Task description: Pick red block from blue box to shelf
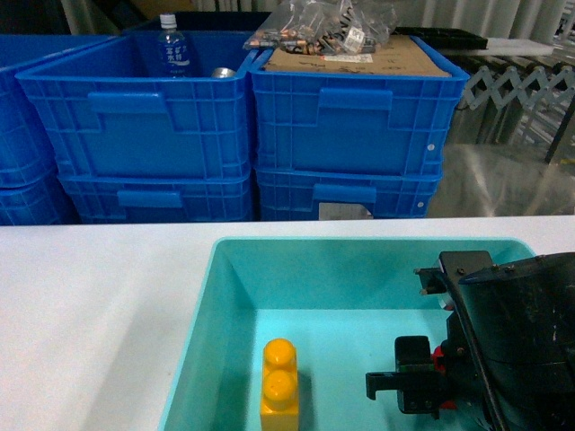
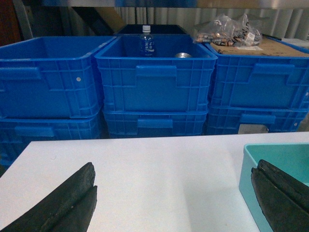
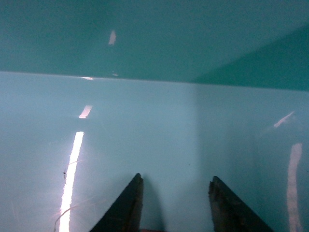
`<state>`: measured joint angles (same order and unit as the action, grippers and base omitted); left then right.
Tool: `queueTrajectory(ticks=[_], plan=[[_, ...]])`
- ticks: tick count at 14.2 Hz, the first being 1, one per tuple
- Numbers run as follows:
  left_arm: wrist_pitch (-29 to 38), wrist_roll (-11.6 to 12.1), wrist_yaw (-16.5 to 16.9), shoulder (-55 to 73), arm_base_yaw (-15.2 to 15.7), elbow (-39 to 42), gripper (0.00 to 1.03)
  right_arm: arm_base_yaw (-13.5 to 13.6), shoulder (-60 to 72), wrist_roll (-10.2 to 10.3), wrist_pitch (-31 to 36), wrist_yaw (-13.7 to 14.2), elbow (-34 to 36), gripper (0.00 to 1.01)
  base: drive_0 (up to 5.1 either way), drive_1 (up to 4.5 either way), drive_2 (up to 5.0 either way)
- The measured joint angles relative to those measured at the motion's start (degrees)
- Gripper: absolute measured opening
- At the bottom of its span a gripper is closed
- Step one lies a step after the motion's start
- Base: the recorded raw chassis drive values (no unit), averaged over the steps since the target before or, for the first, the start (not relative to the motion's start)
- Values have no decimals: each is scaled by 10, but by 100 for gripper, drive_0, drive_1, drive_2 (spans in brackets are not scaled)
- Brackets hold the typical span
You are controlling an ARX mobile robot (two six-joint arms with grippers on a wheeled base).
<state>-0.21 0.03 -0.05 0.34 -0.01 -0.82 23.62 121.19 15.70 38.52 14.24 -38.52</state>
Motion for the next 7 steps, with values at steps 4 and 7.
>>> queueTrajectory(ticks=[4,7], plan=[[0,0,0,0,0,0,98,8,4,-16,11,-4,-1,28,0,0,0],[0,0,0,0,0,0,98,16,-19,-28,2,-11,13,28,0,0,0]])
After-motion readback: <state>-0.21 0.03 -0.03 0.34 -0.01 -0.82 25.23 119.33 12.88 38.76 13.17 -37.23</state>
